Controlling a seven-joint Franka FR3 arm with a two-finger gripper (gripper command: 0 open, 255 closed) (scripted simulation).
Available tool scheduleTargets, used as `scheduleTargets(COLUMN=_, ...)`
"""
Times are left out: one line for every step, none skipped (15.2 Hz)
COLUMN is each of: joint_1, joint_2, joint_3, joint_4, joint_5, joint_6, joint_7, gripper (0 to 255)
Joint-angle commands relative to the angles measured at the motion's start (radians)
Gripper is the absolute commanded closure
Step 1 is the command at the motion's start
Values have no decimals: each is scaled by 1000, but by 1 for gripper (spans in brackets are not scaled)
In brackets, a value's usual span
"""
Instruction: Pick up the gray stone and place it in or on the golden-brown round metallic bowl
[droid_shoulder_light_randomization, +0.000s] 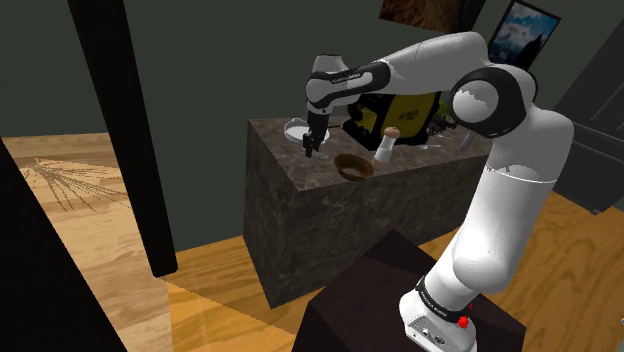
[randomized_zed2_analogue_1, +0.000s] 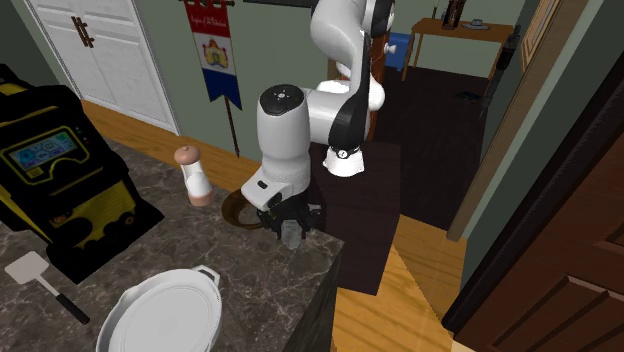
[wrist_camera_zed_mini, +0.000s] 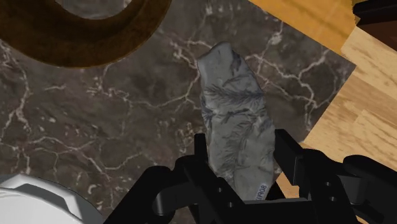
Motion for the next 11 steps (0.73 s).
scheduleTargets(joint_1=1, joint_2=-12, joint_3=0, joint_4=11, joint_5=-3, joint_6=-24, joint_7=3, gripper=255)
scheduleTargets(joint_1=2, joint_2=-17, joint_3=0, joint_4=19, joint_5=-4, joint_6=-36, joint_7=3, gripper=255)
scheduleTargets(joint_1=2, joint_2=-21, joint_3=-1, joint_4=27, joint_5=-5, joint_6=-48, joint_7=4, gripper=255)
scheduleTargets(joint_1=2, joint_2=-25, joint_3=-1, joint_4=36, joint_5=-6, joint_6=-61, joint_7=4, gripper=255)
scheduleTargets(joint_1=2, joint_2=-28, joint_3=-1, joint_4=42, joint_5=-6, joint_6=-70, joint_7=5, gripper=255)
scheduleTargets(joint_1=-8, joint_2=-47, joint_3=-9, joint_4=17, joint_5=-9, joint_6=-63, joint_7=-13, gripper=255)
scheduleTargets(joint_1=-18, joint_2=-65, joint_3=-17, joint_4=-7, joint_5=-13, joint_6=-57, joint_7=-30, gripper=255)
scheduleTargets(joint_1=-28, joint_2=-83, joint_3=-26, joint_4=-30, joint_5=-16, joint_6=-51, joint_7=-48, gripper=255)
scheduleTargets(joint_1=-39, joint_2=-100, joint_3=-35, joint_4=-52, joint_5=-20, joint_6=-46, joint_7=-66, gripper=255)
scheduleTargets(joint_1=-49, joint_2=-116, joint_3=-44, joint_4=-72, joint_5=-24, joint_6=-42, joint_7=-85, gripper=255)
scheduleTargets(joint_1=-59, joint_2=-132, joint_3=-54, joint_4=-91, joint_5=-28, joint_6=-38, joint_7=-103, gripper=255)
